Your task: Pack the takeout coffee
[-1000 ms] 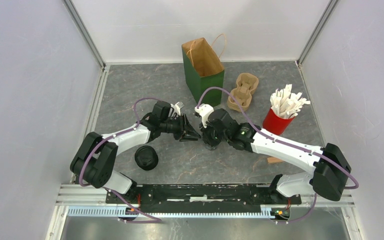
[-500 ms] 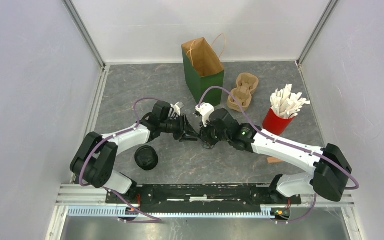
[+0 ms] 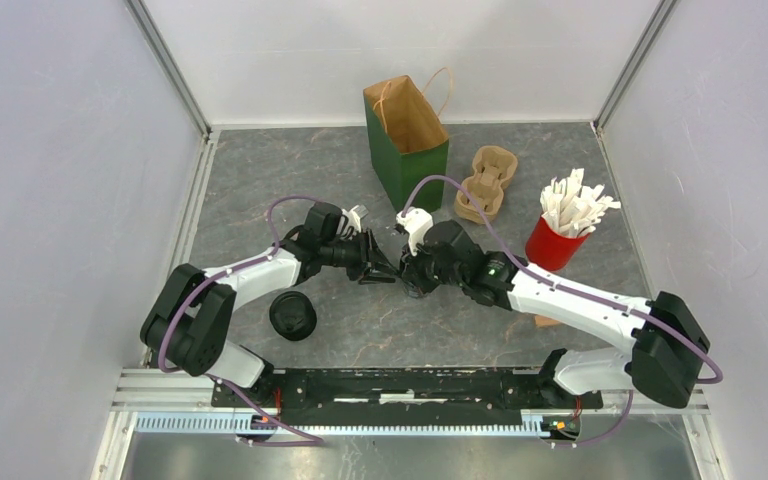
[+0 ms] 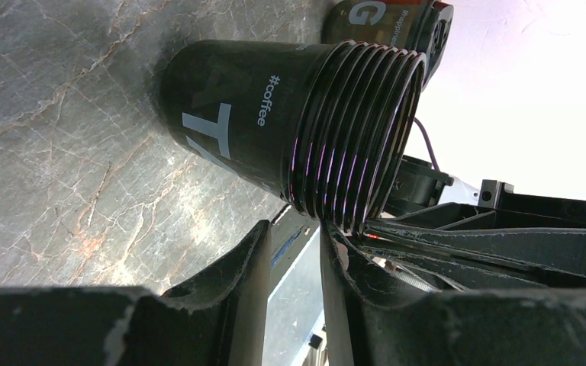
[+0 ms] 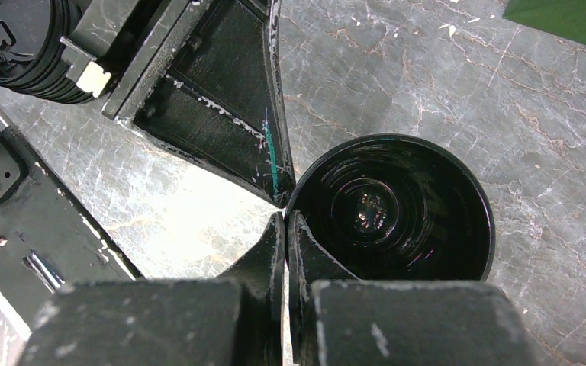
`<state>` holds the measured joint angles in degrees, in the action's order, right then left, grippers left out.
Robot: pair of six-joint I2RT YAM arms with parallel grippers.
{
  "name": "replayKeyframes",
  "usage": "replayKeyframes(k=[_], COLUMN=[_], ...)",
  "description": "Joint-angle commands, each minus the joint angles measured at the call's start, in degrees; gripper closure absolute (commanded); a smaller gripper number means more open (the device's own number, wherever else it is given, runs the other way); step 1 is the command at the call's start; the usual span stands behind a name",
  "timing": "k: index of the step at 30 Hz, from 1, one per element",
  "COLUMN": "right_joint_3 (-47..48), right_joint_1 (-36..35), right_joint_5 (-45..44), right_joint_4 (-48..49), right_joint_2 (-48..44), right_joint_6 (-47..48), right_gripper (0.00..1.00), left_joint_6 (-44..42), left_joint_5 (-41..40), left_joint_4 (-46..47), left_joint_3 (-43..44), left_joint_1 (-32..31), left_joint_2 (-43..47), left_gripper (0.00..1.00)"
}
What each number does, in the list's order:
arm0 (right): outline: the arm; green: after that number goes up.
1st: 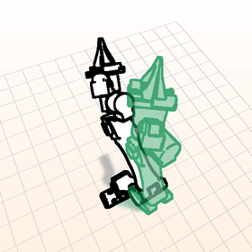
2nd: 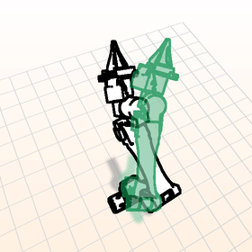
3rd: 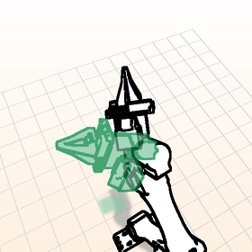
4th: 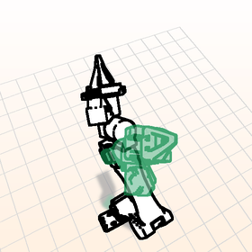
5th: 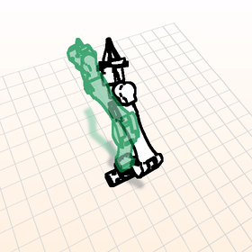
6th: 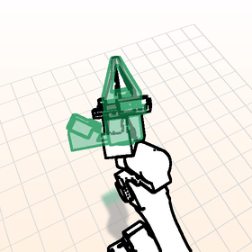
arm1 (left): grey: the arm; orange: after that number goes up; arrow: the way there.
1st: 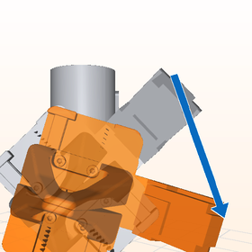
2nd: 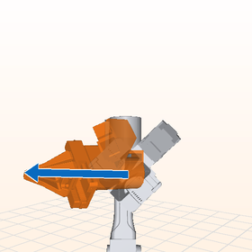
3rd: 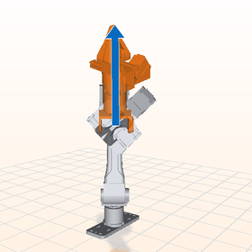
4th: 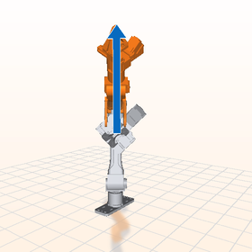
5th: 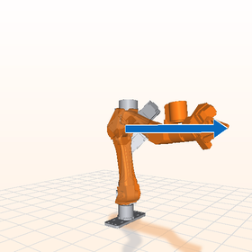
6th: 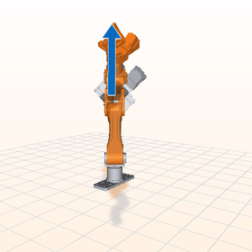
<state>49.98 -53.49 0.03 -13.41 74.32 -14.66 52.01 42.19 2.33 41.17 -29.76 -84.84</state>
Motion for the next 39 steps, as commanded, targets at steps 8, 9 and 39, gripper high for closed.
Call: replayKeyframes(k=[8,9,39], right_joint_3=[1.3,1.5,0.7], right_joint_1=[-0.3,-0.3,-0.3], right_joint_5=[-1.6,-2.1,-1.1], right_joint_4=[1.7,1.1,1.2], right_joint_2=[-4.0,-4.2,-4.0], right_joint_6=[2.0,2.3,3.7], right_gripper=[1.0,1.0,0.98], left_joint_6=[-1.4,-1.5,-2.3], left_joint_5=[-0.1,-0.3,-1.7], left_joint_4=[0.6,0.4,-0.9], left_joint_3=[2.1,2.0,2.3], left_joint_1=[-0.3,-0.3,-0.3], left_joint_2=[1.1,1.1,2.4], left_gripper=[0.62,0.62,0.6])
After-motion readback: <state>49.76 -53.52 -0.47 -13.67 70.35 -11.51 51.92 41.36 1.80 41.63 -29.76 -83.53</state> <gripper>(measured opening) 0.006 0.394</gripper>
